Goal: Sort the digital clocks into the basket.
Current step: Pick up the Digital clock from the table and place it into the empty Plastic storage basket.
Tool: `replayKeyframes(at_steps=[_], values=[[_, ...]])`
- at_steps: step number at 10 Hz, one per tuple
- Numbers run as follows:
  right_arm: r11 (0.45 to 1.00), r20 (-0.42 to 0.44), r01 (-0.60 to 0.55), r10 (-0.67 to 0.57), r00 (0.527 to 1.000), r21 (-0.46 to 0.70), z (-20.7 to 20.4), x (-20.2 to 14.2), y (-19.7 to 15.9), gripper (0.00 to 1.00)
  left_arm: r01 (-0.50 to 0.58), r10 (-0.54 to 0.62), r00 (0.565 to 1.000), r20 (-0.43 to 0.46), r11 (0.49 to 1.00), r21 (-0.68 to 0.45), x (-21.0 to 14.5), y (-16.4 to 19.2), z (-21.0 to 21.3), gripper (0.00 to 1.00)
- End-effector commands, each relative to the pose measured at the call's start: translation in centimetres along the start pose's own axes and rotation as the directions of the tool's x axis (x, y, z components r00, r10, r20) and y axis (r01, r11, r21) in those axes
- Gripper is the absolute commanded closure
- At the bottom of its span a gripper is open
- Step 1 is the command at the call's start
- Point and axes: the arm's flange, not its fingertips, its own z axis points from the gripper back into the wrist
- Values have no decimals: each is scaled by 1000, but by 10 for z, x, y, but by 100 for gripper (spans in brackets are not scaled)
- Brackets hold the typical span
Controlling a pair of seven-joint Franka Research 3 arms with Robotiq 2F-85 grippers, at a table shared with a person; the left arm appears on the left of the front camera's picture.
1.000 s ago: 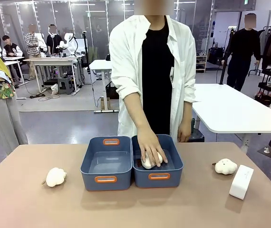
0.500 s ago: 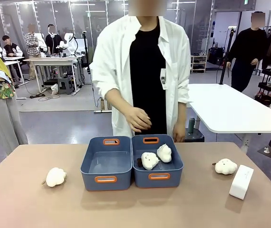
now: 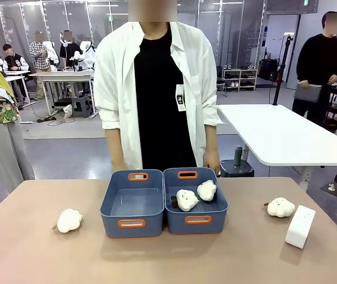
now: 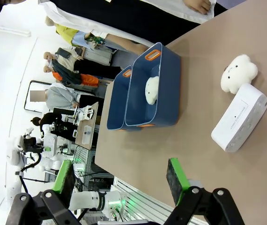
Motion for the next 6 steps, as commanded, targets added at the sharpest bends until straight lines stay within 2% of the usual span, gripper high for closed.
replayKeyframes(at_steps=[1, 3, 4, 6], values=[[1000, -7, 7, -7, 1000, -1, 2, -1, 3, 0, 36, -38, 995, -91, 999, -21, 43, -22, 1, 50], [1000, -7, 7, -7, 1000, -1, 2, -1, 3, 0, 94, -97, 988, -116, 995, -38, 82, -73, -22, 50], [1000, -7, 7, -7, 1000, -1, 2, -1, 3, 0, 64, -67, 990, -121, 997, -35, 89, -83, -33, 50], [1000, -7, 7, -7, 1000, -1, 2, -1, 3, 0, -36, 38, 999, -38, 998, 55, 123, -129, -80, 50]])
